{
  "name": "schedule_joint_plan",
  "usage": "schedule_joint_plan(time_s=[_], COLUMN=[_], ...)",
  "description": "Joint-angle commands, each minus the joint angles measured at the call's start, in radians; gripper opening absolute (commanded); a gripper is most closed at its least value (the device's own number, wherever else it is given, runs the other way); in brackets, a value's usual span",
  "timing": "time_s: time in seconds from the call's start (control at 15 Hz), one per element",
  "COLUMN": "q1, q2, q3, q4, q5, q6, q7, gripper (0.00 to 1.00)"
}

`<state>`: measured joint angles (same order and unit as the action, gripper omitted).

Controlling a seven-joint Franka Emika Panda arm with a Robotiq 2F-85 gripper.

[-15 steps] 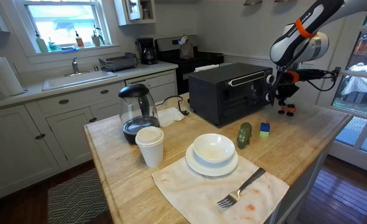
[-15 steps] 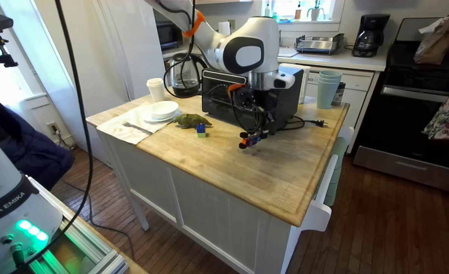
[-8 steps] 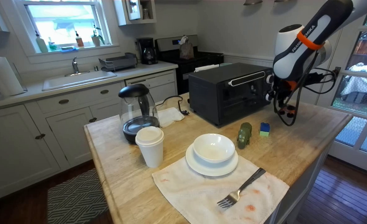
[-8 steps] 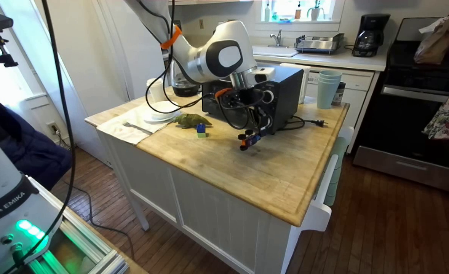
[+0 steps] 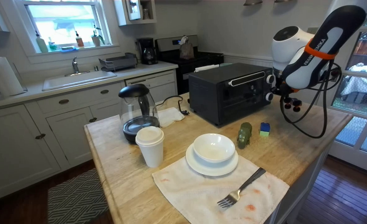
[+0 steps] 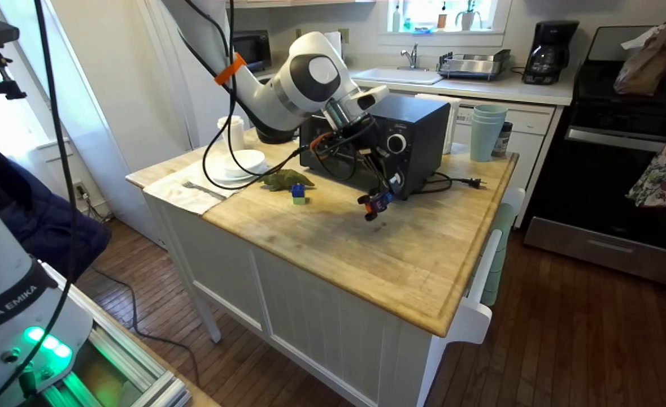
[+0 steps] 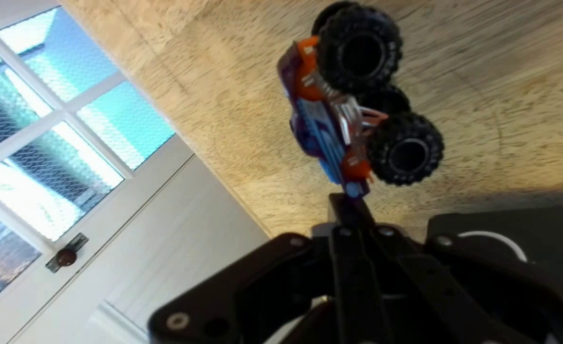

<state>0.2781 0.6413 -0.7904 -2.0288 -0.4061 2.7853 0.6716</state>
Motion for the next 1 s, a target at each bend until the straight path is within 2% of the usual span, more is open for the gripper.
schedule_joint_plan(time_s=[0.0,0.27,0.53,0.93], q1=[0.12,0.192,0.245,0.307], q2=[0.074,0.154,0.242,0.38], q3=[-0.125,-0.192,-0.245,-0.298], q4=[-0.023,-0.03,-0.039,-0.061], q5=[-0.066,-0.046,-0.015,0.103], q6=[0.038,0.064,0.139,0.264], q7=[0.092,0.112,0.119,0.079], gripper=[0.0,0.0,0.0,0.0])
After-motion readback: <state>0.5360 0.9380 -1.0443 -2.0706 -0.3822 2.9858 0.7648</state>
